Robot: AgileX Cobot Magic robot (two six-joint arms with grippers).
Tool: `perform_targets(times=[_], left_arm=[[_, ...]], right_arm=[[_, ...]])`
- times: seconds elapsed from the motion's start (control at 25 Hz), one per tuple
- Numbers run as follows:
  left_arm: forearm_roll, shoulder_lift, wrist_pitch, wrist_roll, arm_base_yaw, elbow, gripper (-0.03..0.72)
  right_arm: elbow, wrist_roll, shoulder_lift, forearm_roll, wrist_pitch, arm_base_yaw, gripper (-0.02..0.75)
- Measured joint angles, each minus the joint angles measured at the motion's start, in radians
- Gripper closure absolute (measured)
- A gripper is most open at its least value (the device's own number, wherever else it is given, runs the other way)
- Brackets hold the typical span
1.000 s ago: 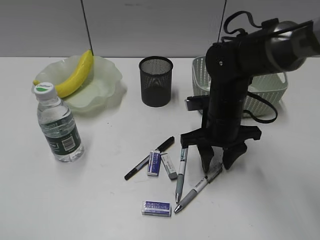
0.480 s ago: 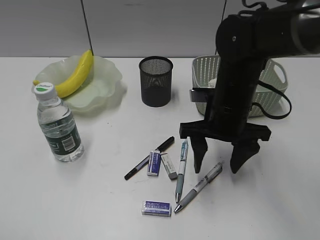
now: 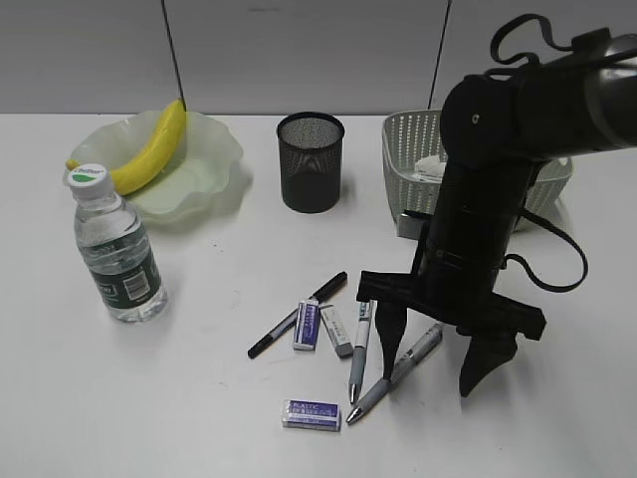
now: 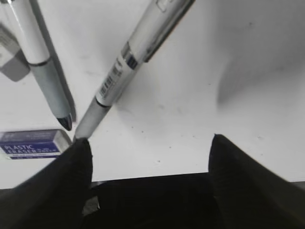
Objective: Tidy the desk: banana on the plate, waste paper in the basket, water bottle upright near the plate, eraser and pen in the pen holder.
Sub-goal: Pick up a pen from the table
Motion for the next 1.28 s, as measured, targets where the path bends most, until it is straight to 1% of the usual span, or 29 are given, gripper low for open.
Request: perform_targets(times=[0.16, 0.28, 0.56, 0.68, 0.76, 0.88, 1.08, 1.28], left_arm=[[0.0, 0.0, 0.0, 0.0, 0.0, 0.0, 0.213], [0.0, 0.0, 0.0, 0.0, 0.0, 0.0, 0.213], [0.0, 0.0, 0.0, 0.0, -0.006, 0.0, 0.214], [0.0, 0.0, 0.0, 0.0, -0.006, 0.0, 0.215], [0.0, 0.0, 0.0, 0.0, -0.006, 0.0, 0.216], [0.0, 0.0, 0.0, 0.0, -0.006, 0.0, 0.216], [0.0, 0.0, 0.0, 0.0, -0.006, 0.0, 0.218], [0.0, 0.0, 0.0, 0.0, -0.006, 0.0, 0.219]], right_arm=[[0.016, 0.087, -0.041, -0.002, -0.077, 0.0, 0.146], [0.016, 0.161, -0.048, -0.028, -0.133, 0.0, 0.146], [0.02, 0.275, -0.016, -0.101, -0.171, 0.0, 0.146], [0.023, 0.289, -0.009, -0.115, -0.204, 0.0, 0.152], [0.024, 0.294, -0.003, -0.117, -0.228, 0.0, 0.169], [0.026, 0.299, 0.013, -0.118, -0.236, 0.0, 0.19], [0.026, 0.3, 0.046, -0.115, -0.252, 0.0, 0.203], [0.026, 0.301, 0.06, -0.107, -0.249, 0.0, 0.256]])
